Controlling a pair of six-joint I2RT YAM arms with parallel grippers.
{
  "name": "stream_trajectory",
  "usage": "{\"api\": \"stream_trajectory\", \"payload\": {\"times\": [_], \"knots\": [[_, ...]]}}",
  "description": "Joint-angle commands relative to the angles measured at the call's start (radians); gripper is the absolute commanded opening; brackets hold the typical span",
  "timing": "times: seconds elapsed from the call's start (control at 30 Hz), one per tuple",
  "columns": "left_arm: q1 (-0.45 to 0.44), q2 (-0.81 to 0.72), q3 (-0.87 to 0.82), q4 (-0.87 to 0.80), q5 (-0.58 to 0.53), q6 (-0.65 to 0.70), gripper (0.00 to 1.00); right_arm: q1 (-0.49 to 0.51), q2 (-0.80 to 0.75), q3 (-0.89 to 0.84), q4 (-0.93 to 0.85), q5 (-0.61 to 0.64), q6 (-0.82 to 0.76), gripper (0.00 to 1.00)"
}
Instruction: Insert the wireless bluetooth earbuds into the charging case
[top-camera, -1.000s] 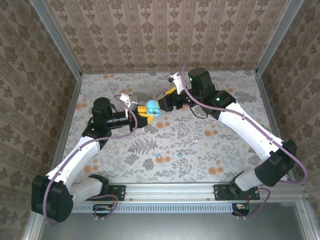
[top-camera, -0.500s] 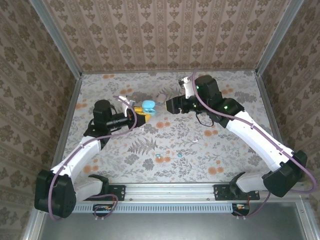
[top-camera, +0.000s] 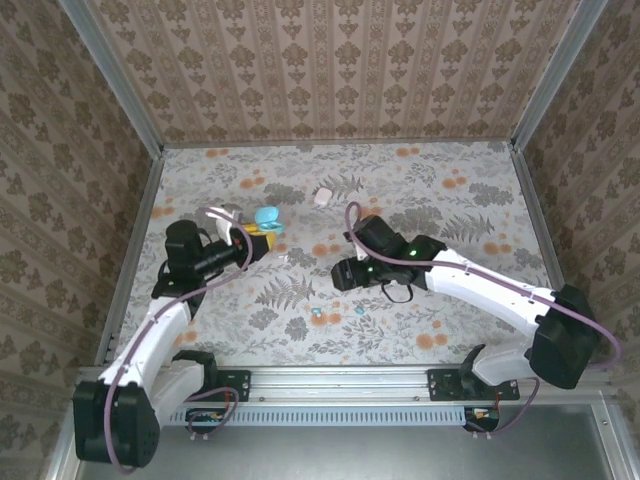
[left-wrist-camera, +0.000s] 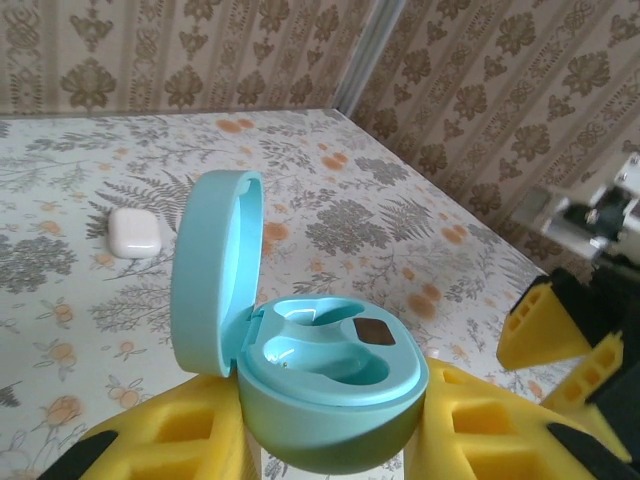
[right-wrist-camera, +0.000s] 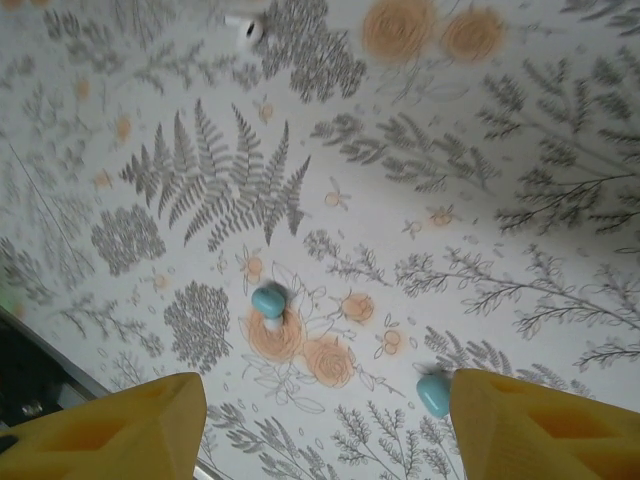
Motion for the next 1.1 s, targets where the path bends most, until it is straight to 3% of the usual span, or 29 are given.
{"api": "stream_trajectory", "payload": {"times": [0.0, 0.23, 0.43, 0.8, 1.07], "knots": [[0.013, -0.094, -0.036, -0.097, -0.061, 0.030, 0.24, 0.062, 0.104, 0.022, -0.044, 0.045, -0.036, 0.66], [0.017, -0.332, -0.117, -0.216, -0.167, -0.003, 0.24, 0.134, 0.328, 0.166, -0.095, -0.014, -0.211, 0.57], [0.018, -0.475, -0.126, -0.318, -0.264, -0.006, 0.26, 0.140, 0.450, 0.258, -0.119, -0.027, -0.317, 0.57], [0.021, -0.475, -0.101, -0.341, -0.291, 0.009, 0.27, 0.143, 0.568, 0.306, -0.135, -0.117, -0.367, 0.57], [0.024, -0.473, -0.088, -0.365, -0.292, 0.024, 0.27, 0.142, 0.597, 0.317, -0.131, -0.080, -0.346, 0.49]]}}
